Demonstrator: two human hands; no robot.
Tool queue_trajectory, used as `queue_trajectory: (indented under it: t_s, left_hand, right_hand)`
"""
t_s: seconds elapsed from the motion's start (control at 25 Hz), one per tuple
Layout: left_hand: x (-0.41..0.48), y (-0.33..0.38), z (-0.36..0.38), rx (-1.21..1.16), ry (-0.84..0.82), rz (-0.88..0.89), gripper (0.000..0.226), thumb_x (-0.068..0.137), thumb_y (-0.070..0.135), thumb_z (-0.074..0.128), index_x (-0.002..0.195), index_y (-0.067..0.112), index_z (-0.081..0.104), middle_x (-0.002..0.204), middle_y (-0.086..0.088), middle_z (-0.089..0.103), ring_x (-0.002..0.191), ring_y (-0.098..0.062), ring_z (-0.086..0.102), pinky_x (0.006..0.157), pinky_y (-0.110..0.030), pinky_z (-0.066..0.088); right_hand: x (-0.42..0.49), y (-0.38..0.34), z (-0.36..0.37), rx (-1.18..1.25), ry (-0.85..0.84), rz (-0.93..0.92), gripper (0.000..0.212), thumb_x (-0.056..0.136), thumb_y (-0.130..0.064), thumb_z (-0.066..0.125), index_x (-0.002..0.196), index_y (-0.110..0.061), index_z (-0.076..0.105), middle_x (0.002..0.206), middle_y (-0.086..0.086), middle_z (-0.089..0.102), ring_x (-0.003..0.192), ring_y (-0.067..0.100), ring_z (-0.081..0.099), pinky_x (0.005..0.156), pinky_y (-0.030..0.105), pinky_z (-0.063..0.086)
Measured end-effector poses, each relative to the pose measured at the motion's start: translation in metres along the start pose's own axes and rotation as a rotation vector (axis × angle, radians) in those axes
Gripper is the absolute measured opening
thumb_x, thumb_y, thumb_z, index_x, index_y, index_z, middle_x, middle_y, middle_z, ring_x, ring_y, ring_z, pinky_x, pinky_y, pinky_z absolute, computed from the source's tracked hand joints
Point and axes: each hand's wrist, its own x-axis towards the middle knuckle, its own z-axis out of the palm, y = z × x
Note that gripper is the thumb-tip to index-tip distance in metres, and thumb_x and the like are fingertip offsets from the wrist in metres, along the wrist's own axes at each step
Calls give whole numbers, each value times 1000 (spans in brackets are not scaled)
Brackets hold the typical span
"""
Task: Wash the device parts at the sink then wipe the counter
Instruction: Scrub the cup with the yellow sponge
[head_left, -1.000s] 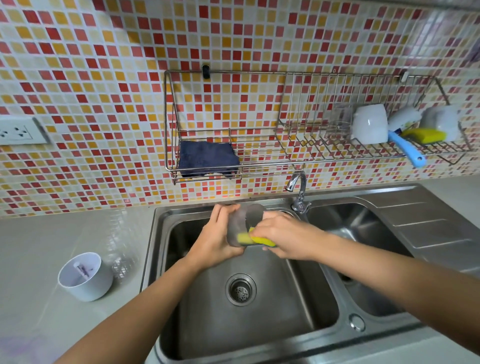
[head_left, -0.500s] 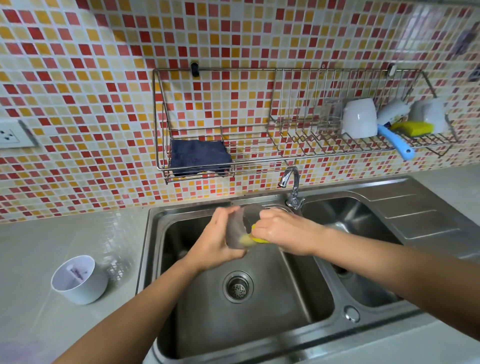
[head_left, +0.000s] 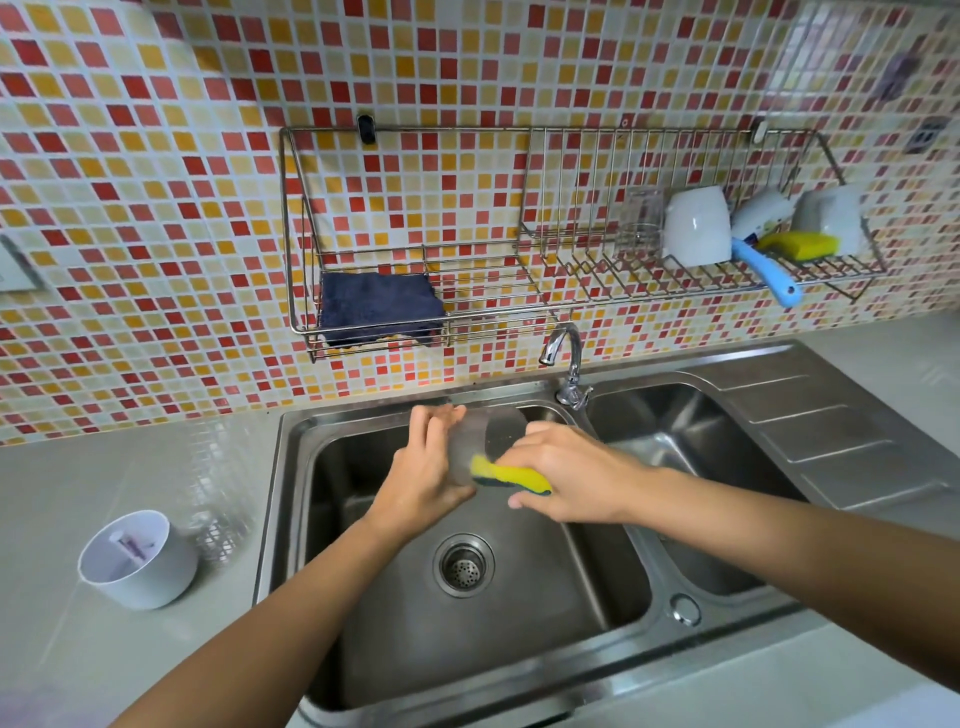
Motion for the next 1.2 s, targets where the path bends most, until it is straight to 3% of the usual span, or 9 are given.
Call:
queue_trajectory:
  t_s: [0.28, 0.4, 0.52, 0.64, 0.72, 0.88, 1.0, 1.12, 1.2]
  left_hand:
    - [3, 16, 8, -142, 36, 18, 86, 60, 33, 82, 127, 22, 29, 118, -9, 37, 110, -14, 42, 83, -28, 52]
    - [8, 5, -13, -396, -246, -95, 98, 59, 31, 83, 133, 48, 21, 133, 1, 33, 123, -13, 43, 97, -35, 48]
    - [12, 3, -18, -342, -408, -40, 110, 61, 23, 84, 143, 39, 12, 147, 9, 28, 135, -1, 29, 112, -20, 28]
    - [13, 7, -13, -260, -306, -4, 93, 62, 31, 80, 139, 20, 30, 133, 6, 41, 122, 0, 40, 105, -27, 37]
    - [9, 4, -9, -217, -179, -15, 86, 59, 37, 75, 131, 21, 30, 123, 2, 39, 111, 3, 39, 95, -27, 41]
    - [3, 5, 0, -192, 34, -68, 87, 58, 29, 80, 128, 19, 28, 122, -4, 39, 111, 1, 37, 89, -12, 36]
    - [3, 10, 9, -166, 142, -21, 86, 60, 23, 83, 129, 4, 34, 122, -12, 41, 117, -11, 39, 97, -7, 32]
    - [5, 5, -3, -381, -32, -72, 86, 63, 18, 82, 130, 30, 31, 132, -3, 38, 122, -12, 44, 101, -31, 45]
    - [8, -1, -15, -444, -255, -77, 95, 65, 18, 82, 137, 43, 24, 143, 5, 33, 128, -13, 44, 98, -33, 49]
  right_hand:
    - [-3, 9, -1, -354, 114, -217, 10, 68, -14, 73, 73, -13, 64, 66, 0, 62, 69, 21, 55, 68, 29, 49]
    - [-9, 25, -6, -668, 192, -427, 15, 74, -7, 59, 68, -20, 62, 64, -8, 58, 70, 17, 47, 66, 27, 37]
    - [-4, 28, -10, -771, 244, -615, 22, 83, -7, 56, 65, -20, 58, 63, -8, 56, 74, 17, 39, 63, 27, 36]
    - [3, 25, -15, -725, 220, -618, 19, 79, -7, 65, 66, -21, 59, 64, -8, 56, 75, 16, 38, 62, 26, 36]
    - [1, 20, -14, -567, 171, -508, 22, 66, -5, 76, 77, -20, 63, 69, -8, 59, 73, 15, 42, 63, 26, 36]
    - [-6, 9, -14, -152, 49, -273, 34, 71, -20, 77, 102, -13, 66, 89, -2, 69, 74, 18, 49, 73, 25, 40]
    - [-5, 16, -17, -300, 121, -321, 25, 73, -10, 73, 97, -14, 67, 84, -3, 69, 70, 18, 48, 70, 28, 43]
    - [-8, 30, -23, -626, 177, -476, 21, 85, -7, 54, 92, -21, 68, 80, -10, 67, 72, 16, 47, 68, 26, 37]
    - [-10, 38, -31, -756, 173, -613, 25, 90, -10, 46, 85, -22, 68, 76, -10, 65, 74, 16, 46, 67, 26, 38]
